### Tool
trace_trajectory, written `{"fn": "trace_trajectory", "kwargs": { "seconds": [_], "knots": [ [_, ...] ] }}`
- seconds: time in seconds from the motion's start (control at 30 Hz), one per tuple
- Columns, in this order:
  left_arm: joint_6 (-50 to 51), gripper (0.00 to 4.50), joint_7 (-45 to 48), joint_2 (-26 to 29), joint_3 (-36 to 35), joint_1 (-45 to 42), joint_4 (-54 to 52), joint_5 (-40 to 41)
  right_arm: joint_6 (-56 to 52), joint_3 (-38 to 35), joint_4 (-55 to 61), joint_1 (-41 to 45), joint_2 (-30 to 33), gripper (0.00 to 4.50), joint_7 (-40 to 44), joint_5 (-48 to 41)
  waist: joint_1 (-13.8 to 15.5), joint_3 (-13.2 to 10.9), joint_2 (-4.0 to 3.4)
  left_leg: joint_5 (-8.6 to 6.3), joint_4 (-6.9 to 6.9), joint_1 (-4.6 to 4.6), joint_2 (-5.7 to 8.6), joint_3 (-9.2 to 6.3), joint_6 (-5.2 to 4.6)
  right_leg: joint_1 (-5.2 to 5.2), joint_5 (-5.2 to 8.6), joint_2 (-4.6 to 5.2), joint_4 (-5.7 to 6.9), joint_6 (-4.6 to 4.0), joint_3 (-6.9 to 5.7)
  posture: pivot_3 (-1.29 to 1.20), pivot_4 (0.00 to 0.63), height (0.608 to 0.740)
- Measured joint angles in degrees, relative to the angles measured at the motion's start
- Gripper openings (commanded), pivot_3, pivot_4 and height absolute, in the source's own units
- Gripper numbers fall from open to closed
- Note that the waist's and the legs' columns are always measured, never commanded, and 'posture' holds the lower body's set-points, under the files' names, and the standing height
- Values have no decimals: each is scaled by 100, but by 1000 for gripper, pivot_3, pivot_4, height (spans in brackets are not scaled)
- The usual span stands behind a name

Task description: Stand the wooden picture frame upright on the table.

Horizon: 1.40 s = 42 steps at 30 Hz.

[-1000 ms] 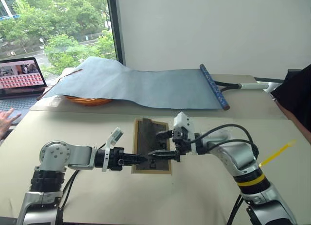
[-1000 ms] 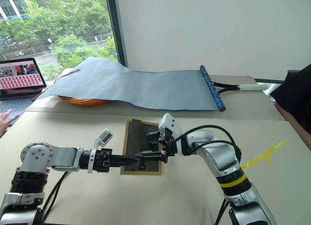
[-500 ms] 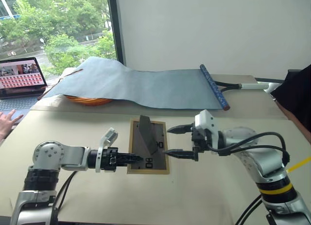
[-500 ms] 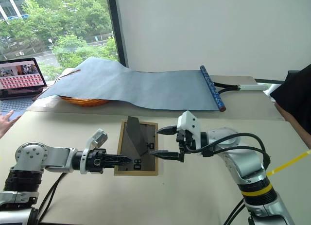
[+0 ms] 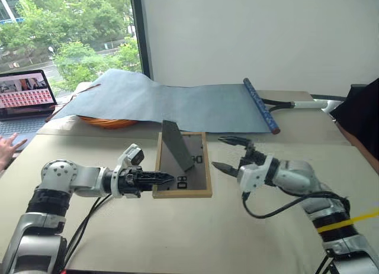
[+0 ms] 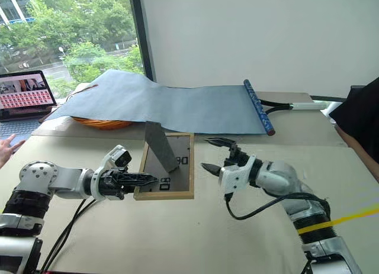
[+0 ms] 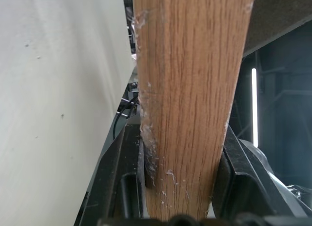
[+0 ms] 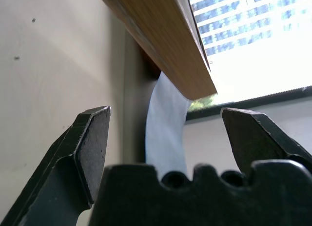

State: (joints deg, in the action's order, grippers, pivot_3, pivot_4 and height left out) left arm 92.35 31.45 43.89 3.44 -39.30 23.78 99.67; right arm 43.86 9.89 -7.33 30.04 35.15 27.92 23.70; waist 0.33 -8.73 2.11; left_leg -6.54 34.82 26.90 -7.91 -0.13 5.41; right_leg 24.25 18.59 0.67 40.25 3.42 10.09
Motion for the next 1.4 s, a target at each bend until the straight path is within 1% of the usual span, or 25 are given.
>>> {"fn": "trace_trajectory", "kwargs": {
  "seconds": [0.1, 0.13, 0.2, 0.23, 0.27, 0.3, 0.33, 0.37, 0.4, 0.43, 0.5, 0.63, 0.7, 0.73, 0.77, 0.8, 0.87, 0.9, 1.0, 1.1, 1.2, 1.3, 1.33, 1.4],
  "knots": [
    [1, 1149, 35, 7, 214, -48, 67, 146, 385, 84, -147, 210, -157, 4204, -478, 441, 12, 0, 0, 2, 2, 0, 0, -1, 4, -3, 0, 0, 1, 0, -1, 0, 150, 684],
    [1, 1149, 41, 7, 266, -49, 67, 155, 456, 98, -234, 285, -190, 3808, -578, 519, 16, 0, 0, 3, 3, 0, 0, -1, 5, -4, 0, 0, 2, 0, -1, 0, 150, 684],
    [2, 1149, 45, 15, 376, -49, 67, 165, 541, 109, -408, 420, -220, 3553, -768, 656, 22, 0, 0, 3, 6, 0, 0, -1, 5, -5, 0, 0, 4, 0, -1, 0, 150, 684],
    [-2, 1149, 60, 16, 390, -49, 66, 190, 567, 129, -485, 472, -221, 3173, -785, 681, 23, 0, 0, 4, 6, 0, 0, -2, 6, -4, 0, 0, 5, 0, -1, 0, 150, 684],
    [-5, 1149, 75, 17, 390, -49, 67, 209, 587, 142, -521, 498, -222, 2899, -804, 694, 22, 0, 0, 4, 6, 0, 0, -2, 6, -5, 0, 0, 6, 0, -1, 0, 150, 684],
    [-7, 1149, 82, 19, 391, -52, 67, 221, 609, 155, -551, 513, -222, 2899, -813, 698, 22, 0, 0, 4, 6, -1, 0, -2, 6, -6, 0, 0, 7, 0, -1, 0, 150, 684],
    [-5, 1149, 85, 36, 396, -56, 66, 264, 648, 189, -604, 532, -222, 2214, -846, 698, 22, 0, 0, 4, 6, 0, 0, -2, 6, -6, 0, 0, 7, 0, -1, 0, 150, 684],
    [-1, 1149, 87, 48, 402, -56, 63, 281, 671, 227, -664, 542, -227, 2122, -843, 628, 21, 0, 0, 4, 6, -1, 0, -2, 6, -6, 0, 0, 7, 0, -1, 0, 150, 684],
    [0, 1149, 113, 56, 398, -55, 63, 316, 671, 267, -713, 546, -236, 1752, -777, 537, 20, 0, 0, 4, 8, 0, 0, -3, 6, -7, 0, 0, 8, 0, -2, 0, 150, 684],
    [-3, 1149, 137, 72, 393, -19, 38, 325, 678, 282, -718, 563, -226, 1570, -725, 526, 21, -1, -1, 4, 8, 0, 0, -3, 6, -7, 0, 0, 8, 0, -2, 0, 150, 684],
    [-11, 1149, 181, 64, 288, 117, -103, 255, 686, 303, -717, 603, -218, 1541, -626, 433, 16, -1, -1, 4, 7, -1, 0, -3, 6, -7, 0, 0, 10, 0, -2, 0, 150, 684],
    [-206, 1149, 344, 50, -139, 582, -795, -75, 687, 326, -628, 622, -242, 1541, -384, 262, -4, -1, -2, 6, 7, -2, 0, -4, 9, -8, 0, 0, 16, 0, -3, 0, 150, 684],
    [-577, 2213, 502, -29, -412, 942, -1317, -357, 645, 326, -614, 689, -240, 1544, -188, 206, 3, -2, -4, 8, 10, -3, 0, -4, 12, -8, 0, 0, 20, 0, -3, 0, 150, 684],
    [-851, 2618, 520, -18, -566, 1015, -1555, -582, 568, 349, -658, 648, -243, 1537, -26, -4, 8, -8, 9, 9, 10, -5, -1, -9, 14, -10, 1, 0, 25, -3, -10, 0, 150, 684],
    [-1199, 2943, 586, 171, -833, 1090, -1824, -944, 394, 369, -723, 570, -320, 1518, 140, -333, 11, -12, 21, 15, 11, -5, -2, -17, 21, -10, 2, -2, 33, -6, -19, 0, 150, 684],
    [-1363, 3452, 665, 376, -1024, 1150, -1955, -1166, 233, 386, -738, 512, -414, 1492, 264, -569, 0, -13, 19, 17, 13, -5, -1, -17, 23, -8, 2, -1, 37, -6, -18, 0, 150, 684],
    [-1621, 4258, 873, 701, -1414, 1298, -2177, -1499, -121, 424, -814, 477, -478, 1395, 522, -960, -19, -22, 4, 17, 20, -5, -1, -17, 24, -11, 2, 0, 41, -5, -18, 0, 150, 684],
    [-1733, 4486, 1005, 823, -1601, 1424, -2280, -1643, -356, 419, -870, 482, -473, 1371, 633, -1145, -22, -23, 4, 17, 20, -5, -1, -18, 24, -11, 2, 0, 42, -5, -18, 0, 150, 684],
    [-1927, 4500, 1214, 986, -1914, 1827, -2417, -1969, -939, 294, -955, 496, -553, 1343, 822, -1617, -18, -25, 1, 17, 21, -5, -1, -17, 23, -9, 4, 0, 43, -5, -19, 0, 150, 684],
    [-2204, 4500, 1366, 896, -2137, 2300, -2738, -2245, -1835, 29, -940, 572, -719, 1329, 971, -2259, -16, -29, -1, 17, 21, -3, -1, -18, 23, -6, 5, 0, 48, -7, -19, 0, 150, 684],
    [-2826, 4500, 1428, 502, -2562, 2740, -3252, -2502, -3083, -132, -807, 619, -942, 1327, 1230, -2933, -15, -29, -2, 17, 19, -5, -2, -18, 24, -5, 7, 0, 52, -10, -21, 0, 150, 684],
    [-3057, 4500, 1535, 367, -2749, 2999, -3519, -2557, -4550, -261, -633, 619, -1134, 1325, 1348, -3655, -19, -29, -2, 17, 15, -5, -2, -18, 23, -2, 7, 0, 53, -11, -21, 0, 150, 684],
    [-3158, 4500, 1584, 348, -2764, 3075, -3624, -2612, -5229, -334, -538, 619, -1157, 1325, 1366, -3925, -19, -30, -3, 17, 16, -4, -2, -18, 23, -2, 7, 0, 53, -10, -21, 0, 150, 684],
    [-3231, 4500, 1634, 338, -2765, 3137, -3688, -2665, -6024, -449, -429, 619, -1165, 1324, 1359, -4267, -13, -30, -3, 17, 16, -3, -2, -18, 23, -1, 8, 0, 52, -10, -21, 0, 150, 684]
  ]
}}
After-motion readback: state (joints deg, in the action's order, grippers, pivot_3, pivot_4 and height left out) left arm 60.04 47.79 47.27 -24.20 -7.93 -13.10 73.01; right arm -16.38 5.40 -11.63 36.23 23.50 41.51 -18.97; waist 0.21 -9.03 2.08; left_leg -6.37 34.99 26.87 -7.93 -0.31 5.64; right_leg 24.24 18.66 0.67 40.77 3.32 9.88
